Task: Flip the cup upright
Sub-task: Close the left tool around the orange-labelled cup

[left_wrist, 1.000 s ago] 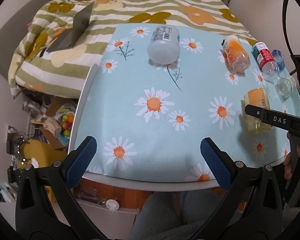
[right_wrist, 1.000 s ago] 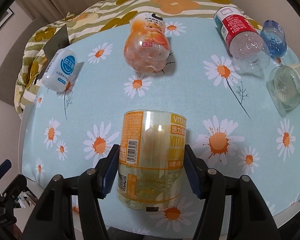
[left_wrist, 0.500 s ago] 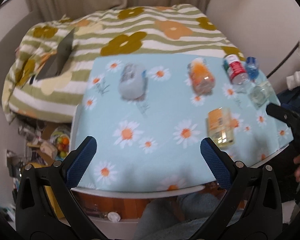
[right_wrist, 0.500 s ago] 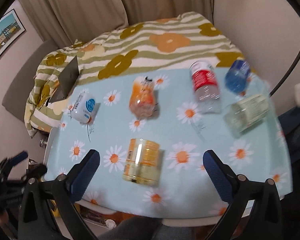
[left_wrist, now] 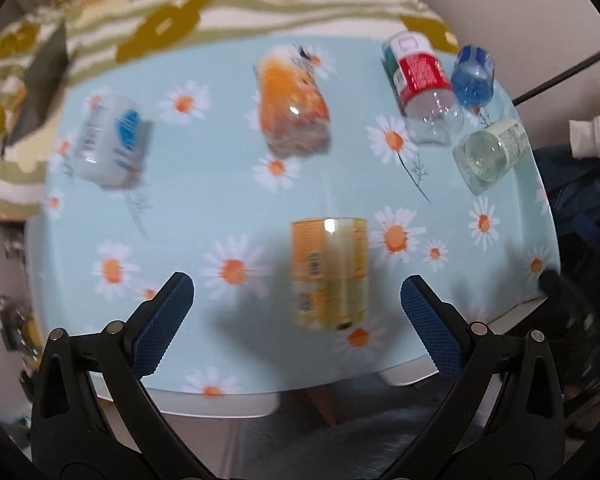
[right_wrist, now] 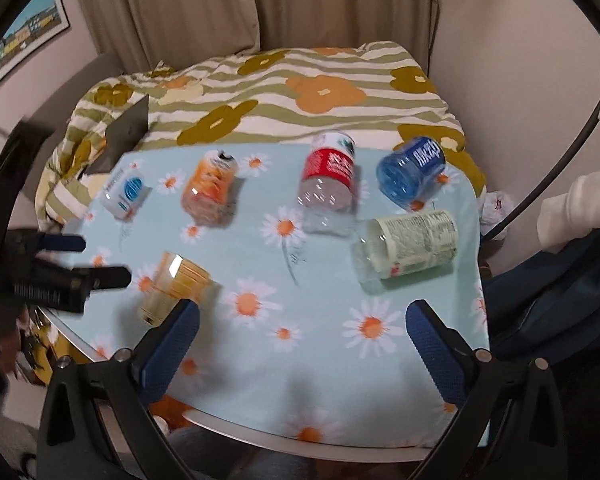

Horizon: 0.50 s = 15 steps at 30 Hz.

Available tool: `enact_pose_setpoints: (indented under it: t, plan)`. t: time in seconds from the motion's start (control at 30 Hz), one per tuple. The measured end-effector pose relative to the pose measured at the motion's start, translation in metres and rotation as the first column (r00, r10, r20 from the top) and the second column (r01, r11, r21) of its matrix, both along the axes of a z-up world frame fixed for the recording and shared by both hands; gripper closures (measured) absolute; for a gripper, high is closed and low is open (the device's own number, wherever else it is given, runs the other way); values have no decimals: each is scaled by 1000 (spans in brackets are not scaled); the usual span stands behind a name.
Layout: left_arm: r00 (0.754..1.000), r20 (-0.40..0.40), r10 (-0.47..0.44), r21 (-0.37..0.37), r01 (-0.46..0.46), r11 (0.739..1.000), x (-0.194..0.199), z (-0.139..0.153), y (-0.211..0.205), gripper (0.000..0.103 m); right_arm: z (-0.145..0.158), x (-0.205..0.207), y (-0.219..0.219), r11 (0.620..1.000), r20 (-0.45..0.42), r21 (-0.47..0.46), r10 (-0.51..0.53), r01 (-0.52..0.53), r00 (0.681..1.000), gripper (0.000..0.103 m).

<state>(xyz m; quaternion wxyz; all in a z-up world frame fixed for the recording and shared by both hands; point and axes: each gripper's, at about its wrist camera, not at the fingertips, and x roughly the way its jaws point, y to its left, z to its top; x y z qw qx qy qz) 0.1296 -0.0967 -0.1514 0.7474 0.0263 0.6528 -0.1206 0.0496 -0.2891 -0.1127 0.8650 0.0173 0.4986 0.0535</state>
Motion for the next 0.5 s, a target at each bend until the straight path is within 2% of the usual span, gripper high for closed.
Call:
enact_pose_setpoints:
  t: [0.2,0.5]
  plan:
    - [993,-115,-12,64,20,998,24,-31,-25,0,-32,1,-30,998,-35,63,4,-2,999,0]
    - [978,-210,11,111,13,994,39,-69,-45,5,-64,8,-47,995,-84,98,25,-17,996,0]
